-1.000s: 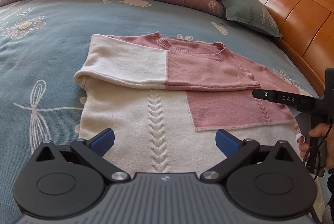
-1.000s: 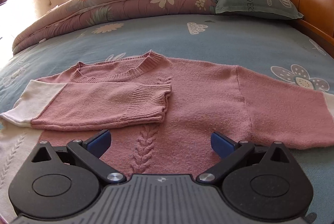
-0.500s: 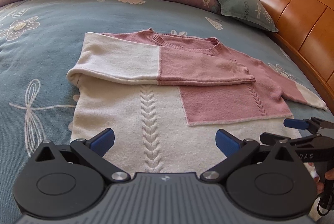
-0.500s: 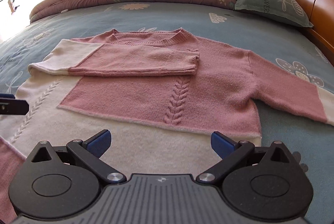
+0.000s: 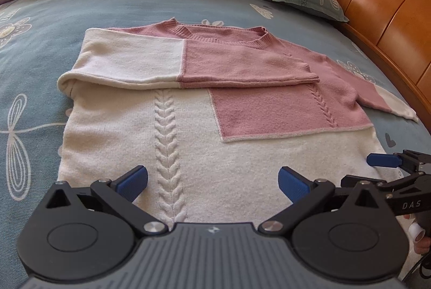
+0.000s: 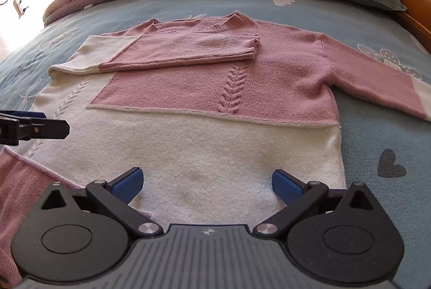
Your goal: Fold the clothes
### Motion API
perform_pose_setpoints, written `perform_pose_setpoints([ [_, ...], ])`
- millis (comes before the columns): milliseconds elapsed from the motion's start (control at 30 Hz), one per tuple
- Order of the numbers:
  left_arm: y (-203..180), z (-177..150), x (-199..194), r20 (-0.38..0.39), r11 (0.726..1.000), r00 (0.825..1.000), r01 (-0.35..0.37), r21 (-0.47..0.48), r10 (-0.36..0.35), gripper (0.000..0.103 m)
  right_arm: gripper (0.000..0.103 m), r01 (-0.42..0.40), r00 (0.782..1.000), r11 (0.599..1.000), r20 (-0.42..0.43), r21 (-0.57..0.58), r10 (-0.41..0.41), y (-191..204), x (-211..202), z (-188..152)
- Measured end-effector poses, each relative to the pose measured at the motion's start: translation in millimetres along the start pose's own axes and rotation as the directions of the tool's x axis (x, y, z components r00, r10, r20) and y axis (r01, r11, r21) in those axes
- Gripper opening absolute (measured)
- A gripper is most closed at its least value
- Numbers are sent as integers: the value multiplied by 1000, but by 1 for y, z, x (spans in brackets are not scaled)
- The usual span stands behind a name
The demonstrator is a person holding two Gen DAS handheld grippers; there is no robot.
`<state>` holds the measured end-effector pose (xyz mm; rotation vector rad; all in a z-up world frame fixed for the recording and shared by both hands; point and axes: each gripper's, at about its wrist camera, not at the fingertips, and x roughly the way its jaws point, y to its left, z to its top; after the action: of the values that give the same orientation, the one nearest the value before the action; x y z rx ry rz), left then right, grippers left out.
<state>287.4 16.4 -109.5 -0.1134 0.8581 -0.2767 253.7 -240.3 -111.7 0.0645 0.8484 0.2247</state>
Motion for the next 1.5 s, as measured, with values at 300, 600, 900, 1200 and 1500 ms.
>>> perform_pose_setpoints([
  [300, -11, -5, 8, 4, 998, 1000, -24, 55, 24, 102, 103, -61, 973, 886, 227, 460, -51, -144, -43, 5],
  [600, -19, -8, 13, 19, 992, 998, -61, 108, 59, 102, 103, -148, 910, 677, 367, 721, -191, -272, -57, -3],
  [900, -16, -8, 14, 34, 994, 998, -55, 94, 52, 102, 103, -189, 903, 624, 384, 759, -194, -326, -22, 4],
  [1200, -16, -9, 13, 38, 994, 998, -50, 100, 46, 102, 103, -116, 877, 701, 404, 703, -260, -326, -11, 14],
  [1500, -16, -9, 14, 44, 992, 998, -49, 117, 44, 102, 103, -40, 851, 712, 397, 701, -343, -333, 3, 30],
])
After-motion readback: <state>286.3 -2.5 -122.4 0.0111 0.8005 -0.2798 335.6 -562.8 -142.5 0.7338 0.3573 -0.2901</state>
